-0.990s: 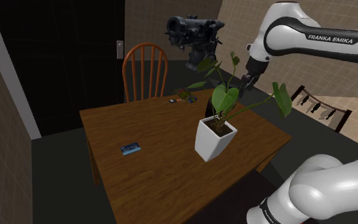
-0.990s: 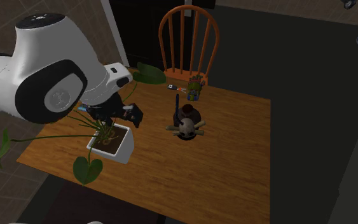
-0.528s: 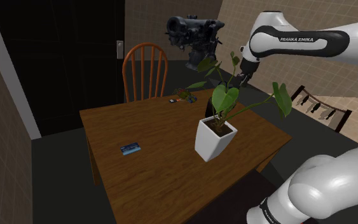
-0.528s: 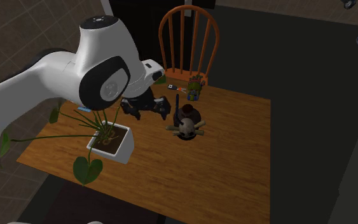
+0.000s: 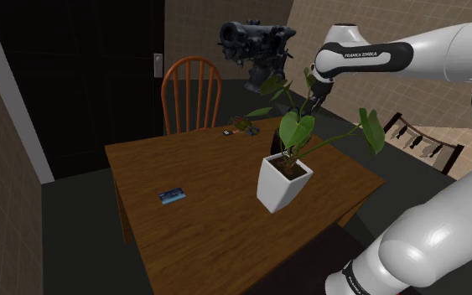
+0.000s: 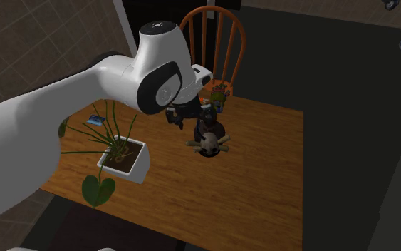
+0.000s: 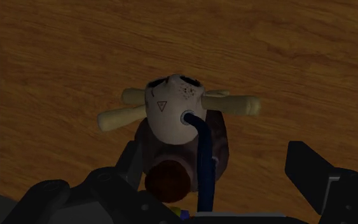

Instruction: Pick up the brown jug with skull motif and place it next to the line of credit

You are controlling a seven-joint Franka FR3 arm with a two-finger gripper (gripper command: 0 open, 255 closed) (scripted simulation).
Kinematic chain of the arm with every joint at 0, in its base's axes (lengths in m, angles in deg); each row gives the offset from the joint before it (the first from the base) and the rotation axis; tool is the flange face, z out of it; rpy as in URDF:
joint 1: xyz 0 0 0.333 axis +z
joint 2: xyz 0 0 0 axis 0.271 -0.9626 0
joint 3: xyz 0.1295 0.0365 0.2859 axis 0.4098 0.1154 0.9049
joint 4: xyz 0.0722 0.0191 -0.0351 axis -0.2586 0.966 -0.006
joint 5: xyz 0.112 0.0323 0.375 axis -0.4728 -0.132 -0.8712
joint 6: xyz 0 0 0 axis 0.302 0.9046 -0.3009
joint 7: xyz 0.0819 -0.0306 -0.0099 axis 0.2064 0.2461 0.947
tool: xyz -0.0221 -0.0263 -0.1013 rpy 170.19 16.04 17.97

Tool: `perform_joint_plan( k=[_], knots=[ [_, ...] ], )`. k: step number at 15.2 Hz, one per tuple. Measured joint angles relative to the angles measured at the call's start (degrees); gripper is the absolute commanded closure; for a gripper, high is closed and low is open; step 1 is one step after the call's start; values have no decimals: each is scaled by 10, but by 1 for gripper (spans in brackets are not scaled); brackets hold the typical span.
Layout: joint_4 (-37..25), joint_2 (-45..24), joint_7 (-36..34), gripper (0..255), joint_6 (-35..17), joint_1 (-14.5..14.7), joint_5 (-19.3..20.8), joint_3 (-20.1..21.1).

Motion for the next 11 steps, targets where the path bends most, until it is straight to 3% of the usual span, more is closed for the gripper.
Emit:
perform_joint_plan(
  k=[11],
  knots=[
    [29, -20, 5, 0, -50, -5, -1, -8]
  ],
)
